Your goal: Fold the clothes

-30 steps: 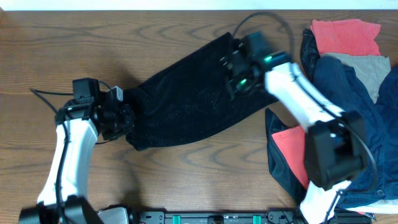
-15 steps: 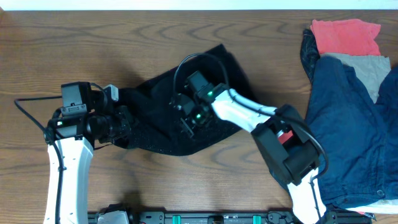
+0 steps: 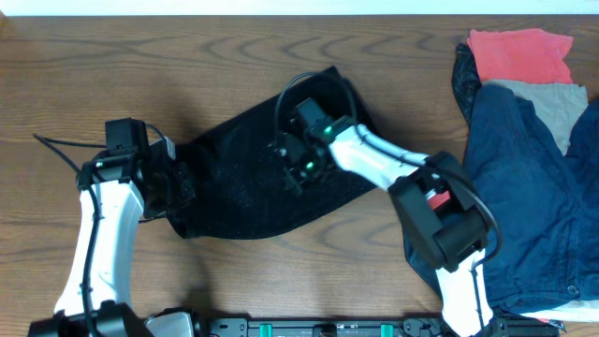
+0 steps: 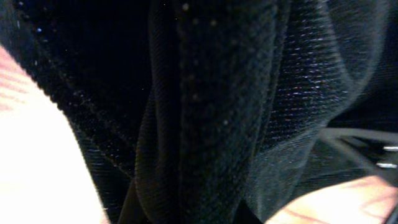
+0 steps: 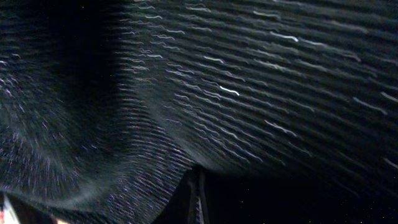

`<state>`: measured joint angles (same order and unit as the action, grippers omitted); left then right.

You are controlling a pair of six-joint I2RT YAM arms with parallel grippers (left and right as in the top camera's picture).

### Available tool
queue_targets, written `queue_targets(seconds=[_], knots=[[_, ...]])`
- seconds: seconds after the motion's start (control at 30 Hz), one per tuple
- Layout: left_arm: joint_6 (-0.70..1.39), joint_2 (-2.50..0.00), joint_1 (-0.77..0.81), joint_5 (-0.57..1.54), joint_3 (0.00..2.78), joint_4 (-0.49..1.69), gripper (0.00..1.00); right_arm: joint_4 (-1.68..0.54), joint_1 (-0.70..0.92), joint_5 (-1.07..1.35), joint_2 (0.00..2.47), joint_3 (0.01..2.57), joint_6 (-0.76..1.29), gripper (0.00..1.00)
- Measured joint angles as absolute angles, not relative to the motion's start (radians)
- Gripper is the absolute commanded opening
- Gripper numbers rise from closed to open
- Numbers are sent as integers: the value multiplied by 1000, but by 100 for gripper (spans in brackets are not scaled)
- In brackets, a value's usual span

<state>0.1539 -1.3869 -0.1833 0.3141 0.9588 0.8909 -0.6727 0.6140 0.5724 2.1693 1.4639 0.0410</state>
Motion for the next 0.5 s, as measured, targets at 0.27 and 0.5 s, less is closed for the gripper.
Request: queue_targets(seconds=[0.27,0.5], knots=[[196,-1412,-182,249,957,959,55,-783,511,512,2168,1543,2,14],[295,-1412,-183,199,956,1017,98,-803,453,429,2159,1555,-8,11]])
